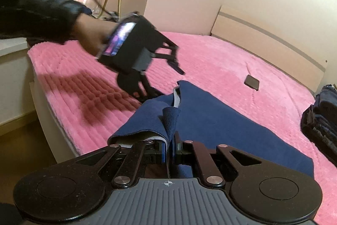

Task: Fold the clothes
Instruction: 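Grasp the navy shirt hem edge with the right gripper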

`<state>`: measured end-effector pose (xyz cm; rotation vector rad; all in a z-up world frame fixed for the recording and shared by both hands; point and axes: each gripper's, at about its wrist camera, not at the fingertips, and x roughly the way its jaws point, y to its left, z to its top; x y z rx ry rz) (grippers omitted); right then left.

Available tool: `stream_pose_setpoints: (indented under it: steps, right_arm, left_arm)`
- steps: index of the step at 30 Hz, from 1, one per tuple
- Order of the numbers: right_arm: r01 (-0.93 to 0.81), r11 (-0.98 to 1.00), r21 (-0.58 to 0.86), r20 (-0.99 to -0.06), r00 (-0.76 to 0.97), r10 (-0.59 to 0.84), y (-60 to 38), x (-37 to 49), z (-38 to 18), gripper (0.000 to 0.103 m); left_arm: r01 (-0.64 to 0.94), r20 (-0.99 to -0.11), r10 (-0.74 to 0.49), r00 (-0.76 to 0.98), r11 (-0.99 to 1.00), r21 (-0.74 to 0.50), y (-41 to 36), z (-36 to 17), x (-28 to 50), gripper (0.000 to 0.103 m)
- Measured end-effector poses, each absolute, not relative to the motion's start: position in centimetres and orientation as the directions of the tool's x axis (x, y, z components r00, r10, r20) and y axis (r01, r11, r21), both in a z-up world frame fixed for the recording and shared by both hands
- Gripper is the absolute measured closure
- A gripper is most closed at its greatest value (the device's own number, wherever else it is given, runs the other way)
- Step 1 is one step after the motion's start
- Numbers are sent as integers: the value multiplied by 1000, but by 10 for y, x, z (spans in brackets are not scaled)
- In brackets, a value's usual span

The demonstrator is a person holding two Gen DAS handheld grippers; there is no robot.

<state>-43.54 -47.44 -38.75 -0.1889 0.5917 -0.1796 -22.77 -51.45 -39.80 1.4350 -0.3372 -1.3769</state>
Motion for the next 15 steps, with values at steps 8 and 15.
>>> stream_pose_setpoints:
  steps: [8,15]
  right_arm:
    - [164,973,-161,-491,842,-223,-481,-451,-384,99]
    - [364,931,19,-376,866,-330,-508,-512,-361,99]
  left_arm:
    - [352,-557,-782,280,-456,817,-538,-397,-225,95]
    - [288,-449,-859,244,-378,880,-579,-325,-272,95]
